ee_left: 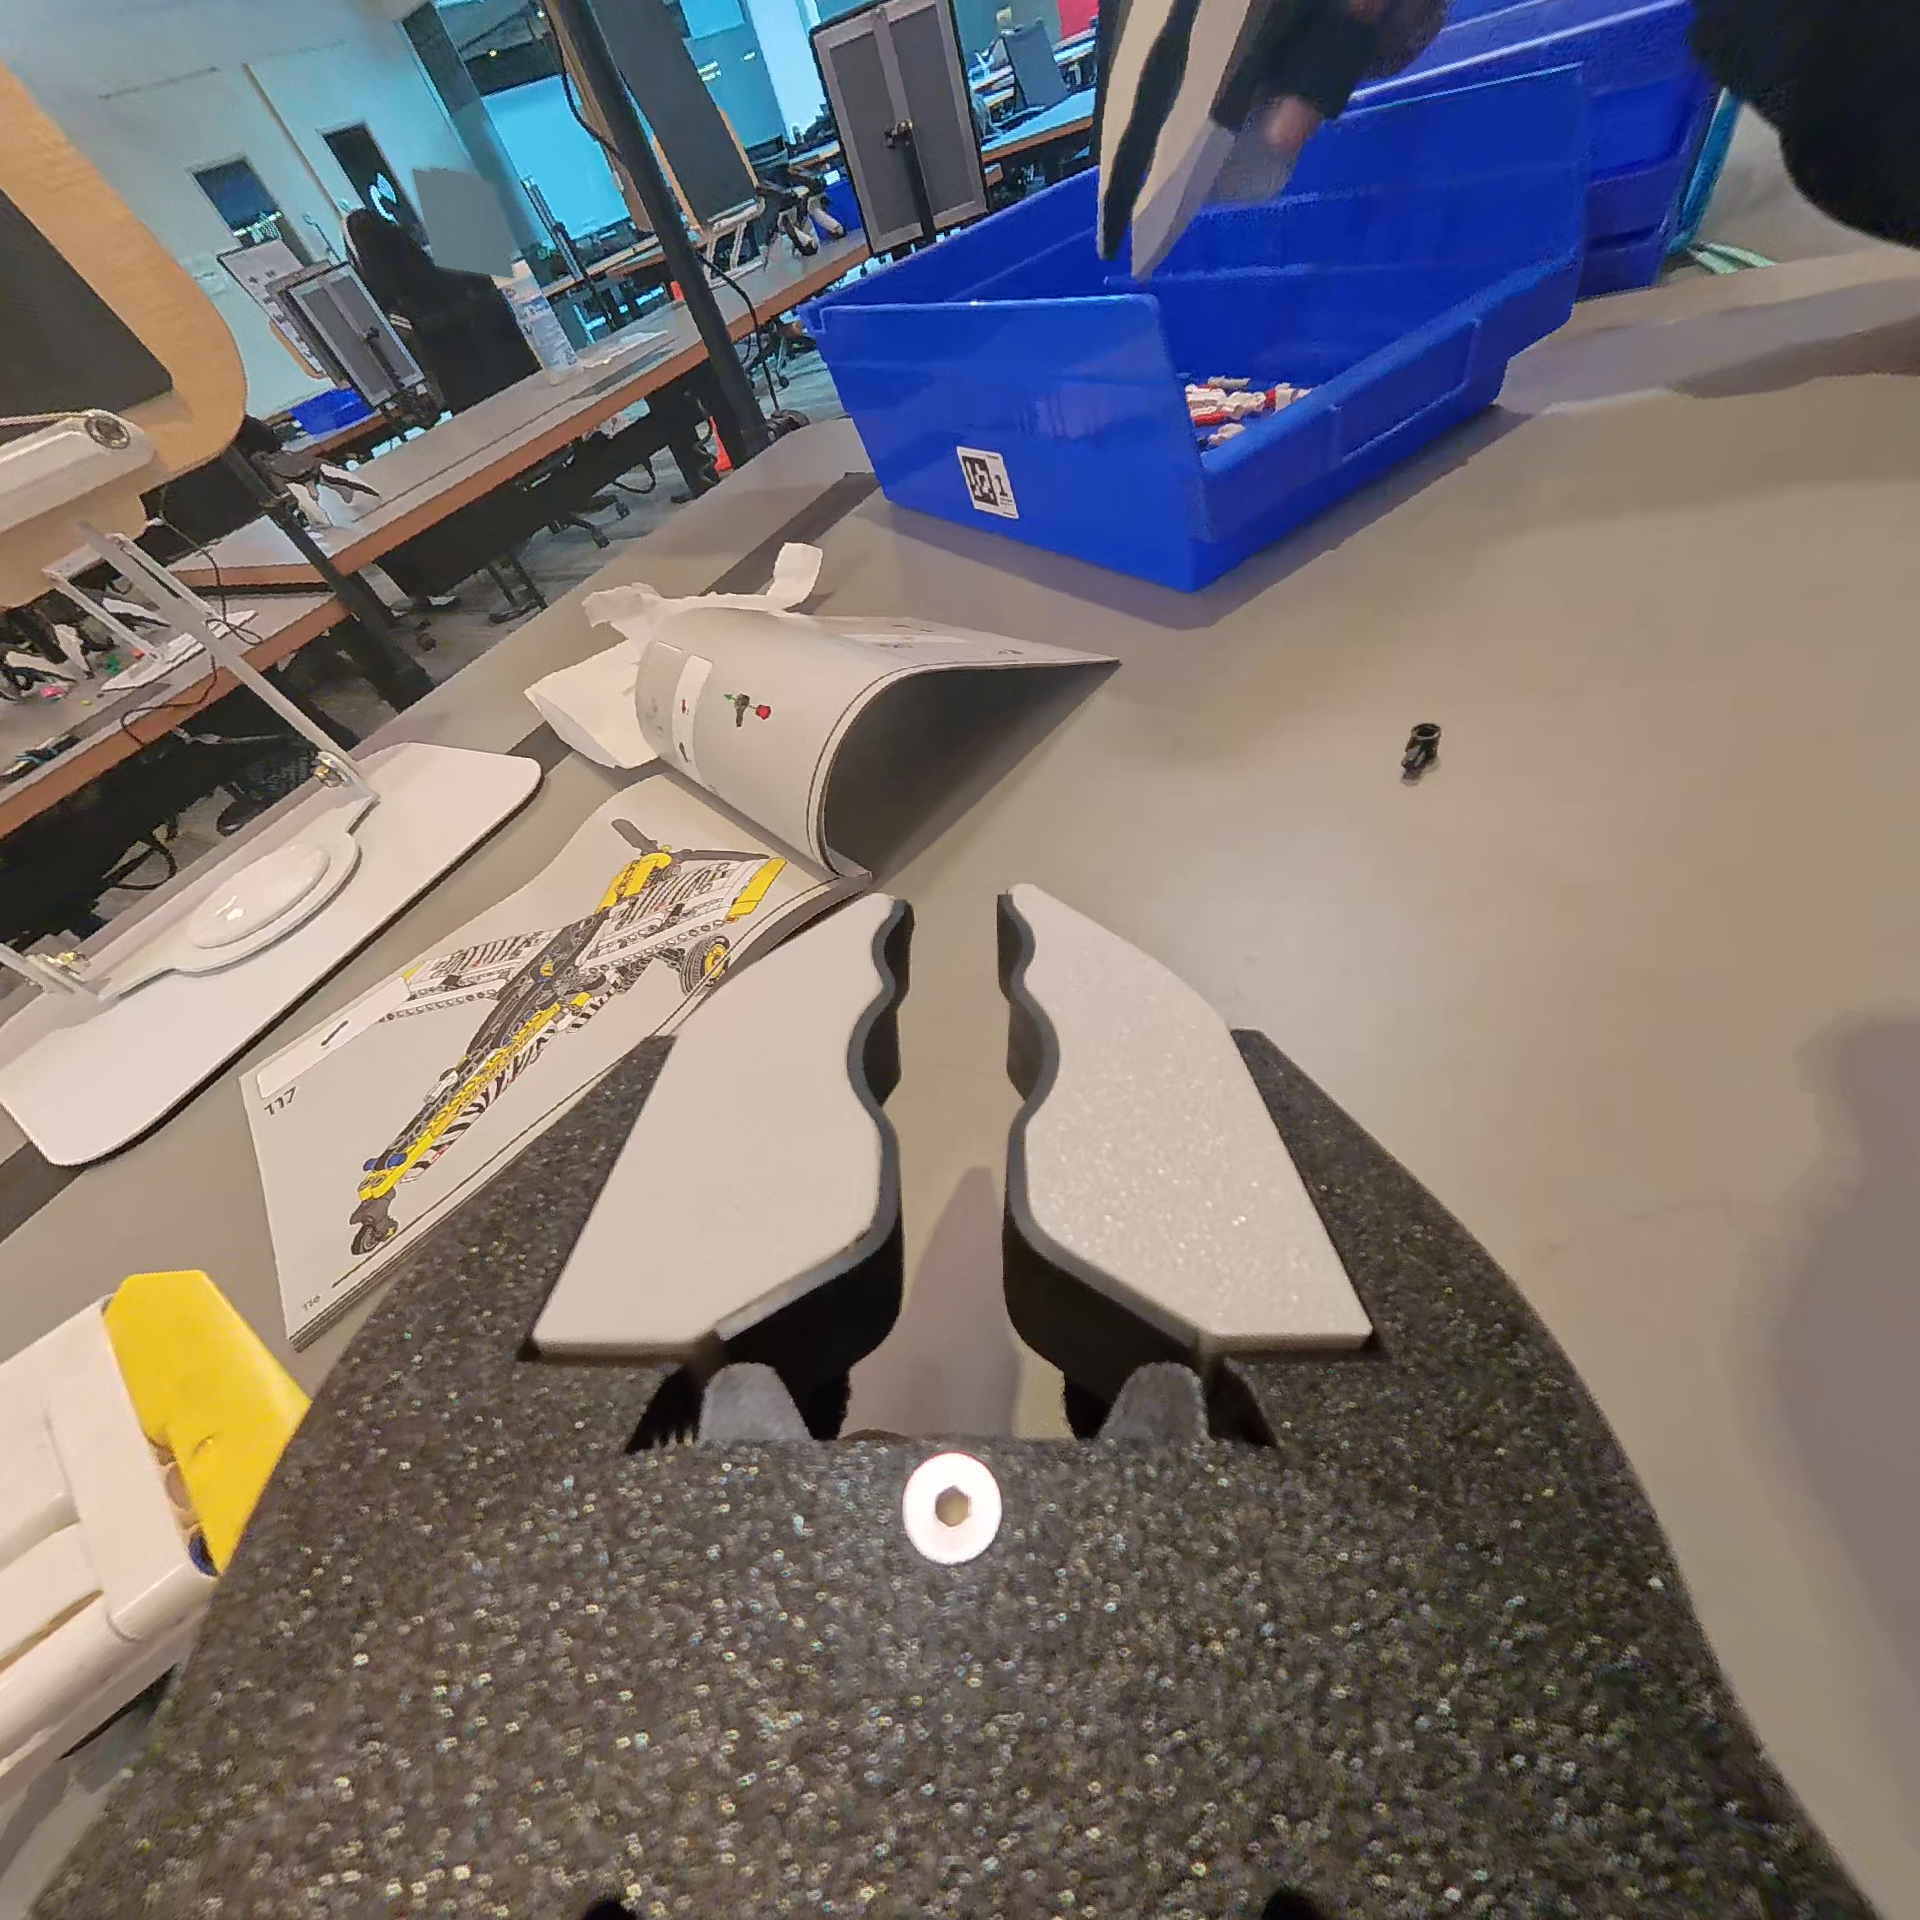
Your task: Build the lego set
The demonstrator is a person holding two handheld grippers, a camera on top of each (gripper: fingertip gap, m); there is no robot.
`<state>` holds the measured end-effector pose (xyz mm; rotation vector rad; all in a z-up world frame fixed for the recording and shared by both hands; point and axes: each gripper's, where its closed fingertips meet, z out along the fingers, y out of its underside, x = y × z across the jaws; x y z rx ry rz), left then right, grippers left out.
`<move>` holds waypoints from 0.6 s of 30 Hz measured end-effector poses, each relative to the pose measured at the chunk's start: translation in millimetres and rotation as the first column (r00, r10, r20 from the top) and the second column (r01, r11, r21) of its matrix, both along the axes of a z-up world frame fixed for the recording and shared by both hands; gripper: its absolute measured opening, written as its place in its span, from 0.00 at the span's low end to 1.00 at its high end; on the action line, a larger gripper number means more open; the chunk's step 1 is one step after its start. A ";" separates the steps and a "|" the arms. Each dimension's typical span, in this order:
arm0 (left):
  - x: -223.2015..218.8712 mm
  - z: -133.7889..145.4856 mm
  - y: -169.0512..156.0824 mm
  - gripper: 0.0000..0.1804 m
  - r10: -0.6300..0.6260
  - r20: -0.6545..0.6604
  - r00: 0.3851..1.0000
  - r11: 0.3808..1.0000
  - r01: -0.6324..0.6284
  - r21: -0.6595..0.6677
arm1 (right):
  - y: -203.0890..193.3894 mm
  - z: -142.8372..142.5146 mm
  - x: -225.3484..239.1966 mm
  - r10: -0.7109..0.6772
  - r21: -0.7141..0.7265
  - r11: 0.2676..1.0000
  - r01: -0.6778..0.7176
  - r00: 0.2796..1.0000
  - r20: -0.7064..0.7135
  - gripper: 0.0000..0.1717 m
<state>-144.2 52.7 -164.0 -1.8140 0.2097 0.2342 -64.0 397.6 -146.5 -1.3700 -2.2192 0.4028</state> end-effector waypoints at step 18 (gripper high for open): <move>-0.4 -1.5 1.8 0.09 0.000 -0.001 1.000 1.000 0.000 -0.011 | 43.7 -21.6 42.1 -0.062 0.169 0.985 0.030 0.981 0.183 0.11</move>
